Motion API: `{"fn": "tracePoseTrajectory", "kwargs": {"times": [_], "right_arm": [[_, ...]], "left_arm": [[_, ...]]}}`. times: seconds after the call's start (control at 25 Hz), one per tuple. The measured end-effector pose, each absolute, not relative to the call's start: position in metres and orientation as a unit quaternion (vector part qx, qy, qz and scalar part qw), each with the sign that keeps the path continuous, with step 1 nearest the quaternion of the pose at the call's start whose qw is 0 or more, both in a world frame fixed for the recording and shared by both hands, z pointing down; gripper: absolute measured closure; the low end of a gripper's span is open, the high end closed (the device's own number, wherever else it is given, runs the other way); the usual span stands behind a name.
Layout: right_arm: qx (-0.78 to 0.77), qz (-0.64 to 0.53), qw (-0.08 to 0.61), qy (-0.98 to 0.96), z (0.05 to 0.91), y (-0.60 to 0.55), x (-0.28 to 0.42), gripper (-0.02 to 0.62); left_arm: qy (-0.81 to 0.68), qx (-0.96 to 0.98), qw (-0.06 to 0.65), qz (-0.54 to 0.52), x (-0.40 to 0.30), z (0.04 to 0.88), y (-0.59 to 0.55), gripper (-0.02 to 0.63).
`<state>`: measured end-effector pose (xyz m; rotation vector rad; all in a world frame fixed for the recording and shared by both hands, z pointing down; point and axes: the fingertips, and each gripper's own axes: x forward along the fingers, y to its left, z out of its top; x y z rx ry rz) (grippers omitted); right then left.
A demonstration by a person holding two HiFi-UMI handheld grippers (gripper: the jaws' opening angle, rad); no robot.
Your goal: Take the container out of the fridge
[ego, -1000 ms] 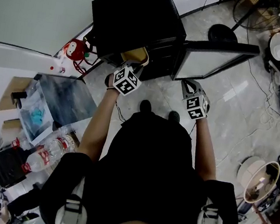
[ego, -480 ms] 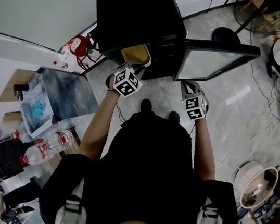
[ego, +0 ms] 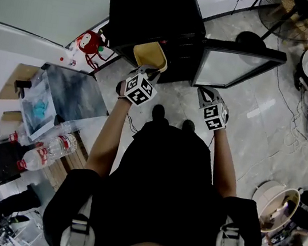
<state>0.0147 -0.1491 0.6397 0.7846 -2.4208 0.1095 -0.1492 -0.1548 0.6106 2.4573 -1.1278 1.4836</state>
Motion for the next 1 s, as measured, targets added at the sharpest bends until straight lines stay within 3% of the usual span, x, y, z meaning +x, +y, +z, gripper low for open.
{"fn": "tracePoseTrajectory", "kwargs": {"times": [1.0], "right_arm": [[0.214, 0.011, 0.307, -0.927, 0.648, -0.104, 0.045, 0.596]], "left_arm": [[-0.416, 0.776, 0.075, 0.468, -0.104, 0.631, -0.082, 0.571]]}}
